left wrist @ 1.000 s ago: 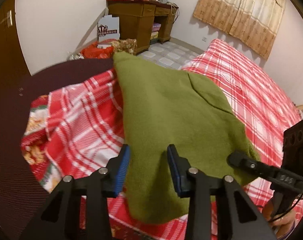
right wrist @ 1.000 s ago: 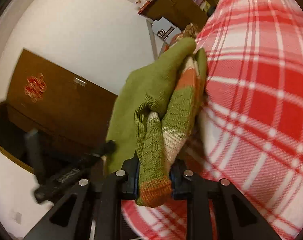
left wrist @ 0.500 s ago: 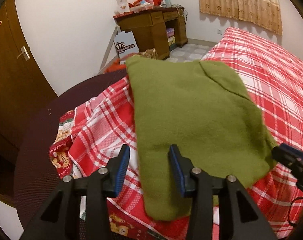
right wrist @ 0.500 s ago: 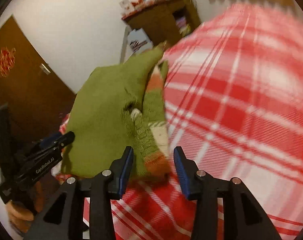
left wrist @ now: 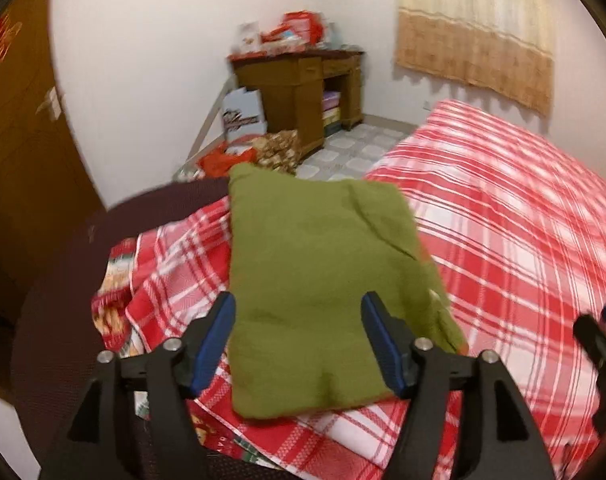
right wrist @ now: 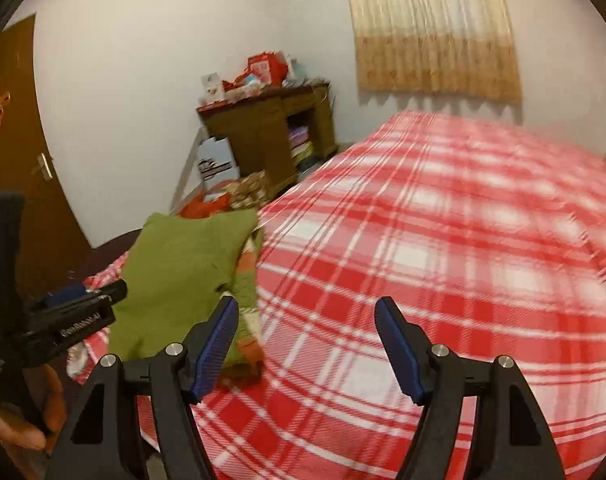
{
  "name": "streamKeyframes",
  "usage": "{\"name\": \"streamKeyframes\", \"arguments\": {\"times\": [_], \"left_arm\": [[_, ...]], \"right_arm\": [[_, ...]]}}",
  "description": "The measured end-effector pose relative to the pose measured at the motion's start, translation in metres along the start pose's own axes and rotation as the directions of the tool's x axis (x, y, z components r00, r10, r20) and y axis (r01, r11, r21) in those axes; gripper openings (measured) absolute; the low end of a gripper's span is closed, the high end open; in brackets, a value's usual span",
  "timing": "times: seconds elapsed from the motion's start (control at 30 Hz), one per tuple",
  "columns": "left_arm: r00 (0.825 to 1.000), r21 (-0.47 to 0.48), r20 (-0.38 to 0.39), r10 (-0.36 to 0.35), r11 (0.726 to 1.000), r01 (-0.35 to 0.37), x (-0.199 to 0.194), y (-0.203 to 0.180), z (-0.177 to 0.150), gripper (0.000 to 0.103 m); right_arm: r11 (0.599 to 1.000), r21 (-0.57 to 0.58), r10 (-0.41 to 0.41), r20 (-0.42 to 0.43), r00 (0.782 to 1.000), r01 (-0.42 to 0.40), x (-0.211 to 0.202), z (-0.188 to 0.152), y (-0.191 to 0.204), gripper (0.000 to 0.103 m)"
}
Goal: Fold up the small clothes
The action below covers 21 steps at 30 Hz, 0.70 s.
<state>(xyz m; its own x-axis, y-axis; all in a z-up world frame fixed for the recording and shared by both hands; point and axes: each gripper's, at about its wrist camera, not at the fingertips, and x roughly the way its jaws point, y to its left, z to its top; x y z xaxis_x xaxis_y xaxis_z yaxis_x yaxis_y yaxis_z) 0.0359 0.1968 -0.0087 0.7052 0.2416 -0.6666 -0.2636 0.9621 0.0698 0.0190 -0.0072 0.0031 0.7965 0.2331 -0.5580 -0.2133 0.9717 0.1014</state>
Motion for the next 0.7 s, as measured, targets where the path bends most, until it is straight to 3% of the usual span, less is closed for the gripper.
{"name": "streamKeyframes", "arguments": {"times": [0.1,0.2,0.3,0.37,0.57,0.63,0.7], "left_arm": [[0.999,0.090,0.041,0.023,0.996,-0.027,-0.017,-0.005,-0.007,0.078],[0.999,0.108,0.034,0.011,0.994,-0.015,-0.031,0.005,-0.013,0.082],[0.997,0.112,0.078,0.027,0.993,-0.036,-0.053,0.016,-0.017,0.084],[0.991,0.107,0.133,0.026,0.993,-0.041,-0.071,0.023,-0.022,0.102],[0.950,0.056,0.310,-0.024,0.998,0.007,-0.113,0.031,-0.029,0.103],[0.946,0.116,0.316,-0.067,0.993,0.031,-0.121,0.023,-0.027,0.103],[0.943,0.158,0.325,-0.064,0.987,0.013,-0.125,0.016,-0.026,0.103]], "right_arm": [[0.998,-0.043,-0.040,0.054,0.998,0.042,-0.018,0.005,0.007,0.071],[0.998,-0.065,-0.014,0.089,0.996,0.020,-0.032,0.009,0.019,0.072],[0.996,-0.084,0.024,0.111,0.994,-0.015,-0.044,0.011,0.033,0.072],[0.995,-0.094,0.031,0.123,0.992,-0.019,-0.049,0.012,0.039,0.072],[0.994,-0.106,0.018,0.234,0.972,0.007,-0.080,0.014,0.057,0.075],[0.995,-0.101,0.011,0.262,0.965,0.016,-0.089,0.014,0.060,0.078],[0.994,-0.103,0.009,0.294,0.956,0.022,-0.099,0.014,0.062,0.078]]}}
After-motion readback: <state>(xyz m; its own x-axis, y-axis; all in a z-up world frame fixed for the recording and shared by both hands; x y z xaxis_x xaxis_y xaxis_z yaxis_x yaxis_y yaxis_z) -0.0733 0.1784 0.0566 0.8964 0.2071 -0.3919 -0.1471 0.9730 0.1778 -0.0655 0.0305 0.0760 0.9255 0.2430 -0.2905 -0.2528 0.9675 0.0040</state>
